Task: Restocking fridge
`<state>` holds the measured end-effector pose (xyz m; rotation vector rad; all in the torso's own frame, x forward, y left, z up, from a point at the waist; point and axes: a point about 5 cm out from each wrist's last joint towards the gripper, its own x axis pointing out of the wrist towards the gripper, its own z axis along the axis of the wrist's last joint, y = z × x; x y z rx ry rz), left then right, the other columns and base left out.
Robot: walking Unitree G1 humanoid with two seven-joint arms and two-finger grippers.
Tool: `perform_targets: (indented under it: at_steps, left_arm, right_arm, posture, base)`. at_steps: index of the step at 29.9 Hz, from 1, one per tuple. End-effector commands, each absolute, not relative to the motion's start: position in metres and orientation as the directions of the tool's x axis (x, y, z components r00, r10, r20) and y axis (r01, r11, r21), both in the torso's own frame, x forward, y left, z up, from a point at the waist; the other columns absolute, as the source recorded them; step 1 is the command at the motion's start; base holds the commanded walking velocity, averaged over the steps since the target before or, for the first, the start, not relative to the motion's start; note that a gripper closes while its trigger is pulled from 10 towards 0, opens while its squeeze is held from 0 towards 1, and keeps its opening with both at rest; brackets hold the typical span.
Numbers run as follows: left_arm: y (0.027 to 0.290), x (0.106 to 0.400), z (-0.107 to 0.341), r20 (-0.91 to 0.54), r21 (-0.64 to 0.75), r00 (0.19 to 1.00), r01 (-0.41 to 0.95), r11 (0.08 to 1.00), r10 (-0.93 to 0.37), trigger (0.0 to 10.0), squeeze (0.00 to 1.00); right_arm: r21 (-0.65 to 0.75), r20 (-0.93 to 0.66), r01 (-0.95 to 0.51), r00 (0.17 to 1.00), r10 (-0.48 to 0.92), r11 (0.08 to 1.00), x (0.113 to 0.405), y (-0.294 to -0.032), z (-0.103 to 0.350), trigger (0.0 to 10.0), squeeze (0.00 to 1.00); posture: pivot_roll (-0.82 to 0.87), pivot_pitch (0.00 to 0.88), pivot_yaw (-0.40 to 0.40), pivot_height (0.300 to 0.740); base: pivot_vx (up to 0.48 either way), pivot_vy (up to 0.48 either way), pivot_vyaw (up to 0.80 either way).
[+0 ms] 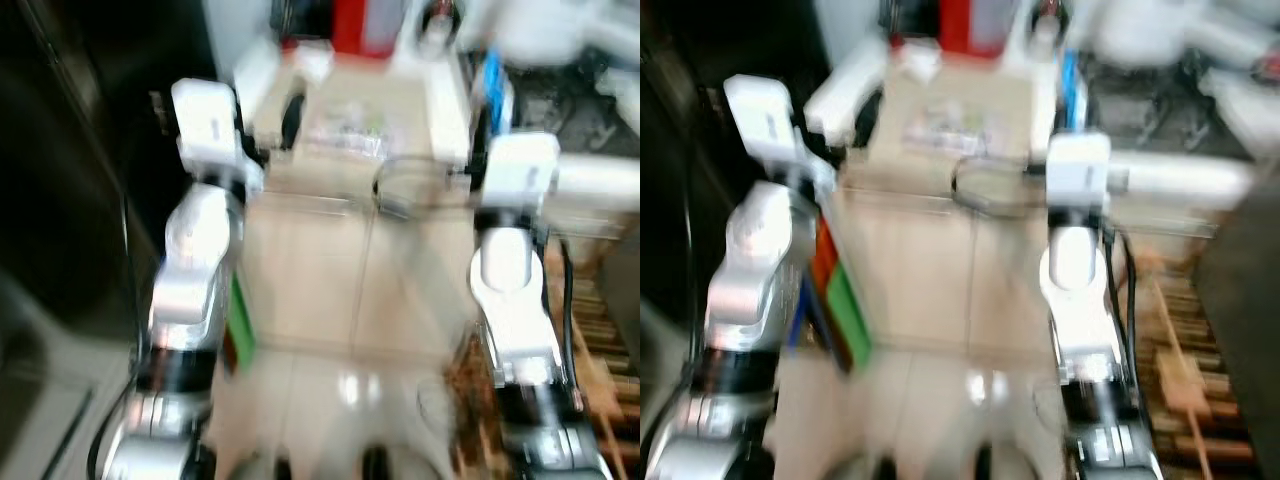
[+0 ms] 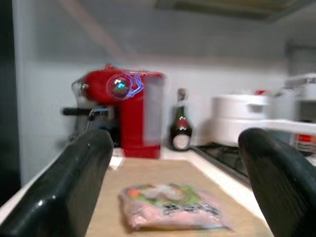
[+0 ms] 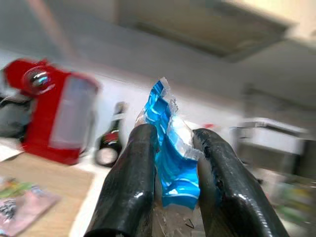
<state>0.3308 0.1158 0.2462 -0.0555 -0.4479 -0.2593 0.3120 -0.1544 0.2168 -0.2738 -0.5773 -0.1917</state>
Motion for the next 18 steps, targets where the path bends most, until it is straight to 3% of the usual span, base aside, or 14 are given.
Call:
perform_targets:
  at_steps: [1, 13, 18]
  left_arm:
    - [0.118, 0.331, 0.249, 0.447, 0.008, 0.866, 0.249, 0.969, -0.226, 10.0, 0.0]
    - [0.117, 0.33, 0.243, 0.433, -0.002, 0.874, 0.244, 0.97, -0.219, 10.0, 0.0]
    - [0.115, 0.327, 0.235, 0.411, -0.014, 0.883, 0.256, 0.967, -0.228, 10.0, 0.0]
  right_arm:
    - [-0.193, 0.597, 0.239, 0.798, -0.079, 0.952, 0.311, -0.15, 0.226, 0.0, 0.0]
    - [-0.187, 0.532, 0.171, 0.845, -0.046, 0.967, 0.312, -0.149, 0.212, 0.0, 0.0]
    - [-0.175, 0.49, 0.151, 0.87, -0.046, 0.973, 0.312, -0.151, 0.202, 0.0, 0.0]
  posture:
    - [-0.1, 0.0, 0.031, 0.74]
    - [-0.11, 0.0, 0.03, 0.74]
    - [-0.11, 0.0, 0.03, 0.74]
  base:
    - [-0.371, 0.0, 0.0]
    - [-0.368, 0.0, 0.0]
    - [0.0, 0.0, 0.0]
